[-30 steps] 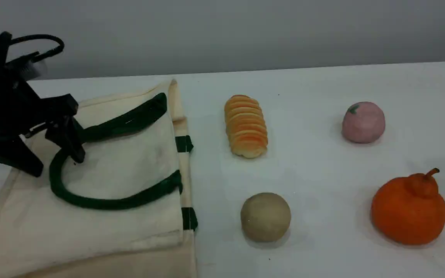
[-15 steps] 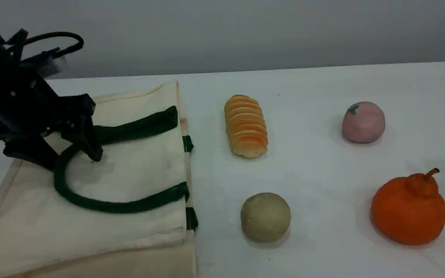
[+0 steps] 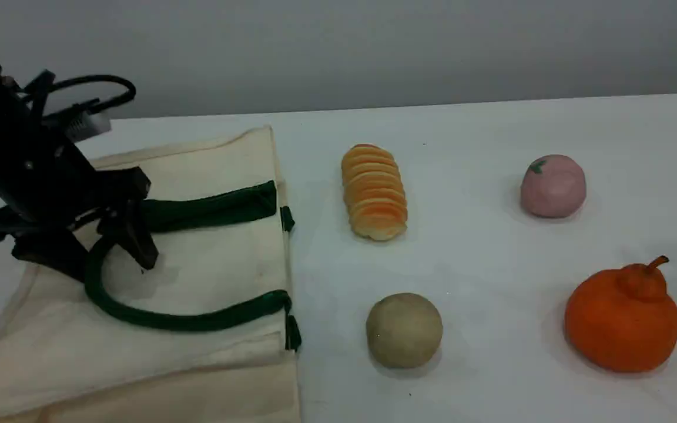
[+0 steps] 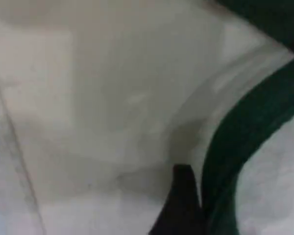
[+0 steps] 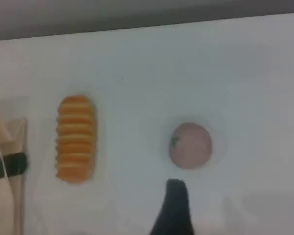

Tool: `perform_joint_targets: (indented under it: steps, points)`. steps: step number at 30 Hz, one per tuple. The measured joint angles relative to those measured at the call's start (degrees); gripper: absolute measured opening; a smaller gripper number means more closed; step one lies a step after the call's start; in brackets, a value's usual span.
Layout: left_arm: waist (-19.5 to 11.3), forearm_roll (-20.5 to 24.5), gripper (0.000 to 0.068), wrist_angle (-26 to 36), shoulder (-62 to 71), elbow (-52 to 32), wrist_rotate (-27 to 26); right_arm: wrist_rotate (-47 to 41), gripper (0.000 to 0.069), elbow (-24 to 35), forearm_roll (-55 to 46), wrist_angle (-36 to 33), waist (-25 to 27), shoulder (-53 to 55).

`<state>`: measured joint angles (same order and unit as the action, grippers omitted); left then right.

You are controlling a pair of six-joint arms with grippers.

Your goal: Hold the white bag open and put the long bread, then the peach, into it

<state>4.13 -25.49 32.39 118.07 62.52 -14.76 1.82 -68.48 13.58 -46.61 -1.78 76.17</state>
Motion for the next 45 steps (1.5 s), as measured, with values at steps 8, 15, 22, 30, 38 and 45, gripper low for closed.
perform_joint_targets:
  steps: [8,15,22,30,38,45]
  points:
    - [0.0,-0.1,0.0475,0.0,0.1,0.0,0.0,0.0,0.0561,0.0,0.0,-0.1,0.0,0.0]
    - [0.0,-0.2,0.0134,0.0,0.1,0.0,0.0,0.0,0.0561,0.0,0.0,-0.1,0.0,0.0]
    - [0.0,-0.2,0.0078,2.0,-0.7,0.0,-3.4,0.0,0.0561,0.0,0.0,-0.1,0.0,0.0]
    - [0.0,0.4,0.0078,18.2,-2.3,9.6,-11.5,0.4,0.0561,0.0,-0.2,0.0,0.0,0.0]
    - [0.0,2.5,0.0078,36.7,-2.3,24.0,-13.6,1.7,0.0561,0.0,-0.2,0.1,0.0,0.0]
    - [0.0,5.7,0.0078,37.8,-3.8,33.0,-15.8,2.0,0.0561,0.0,0.0,0.1,0.0,0.0]
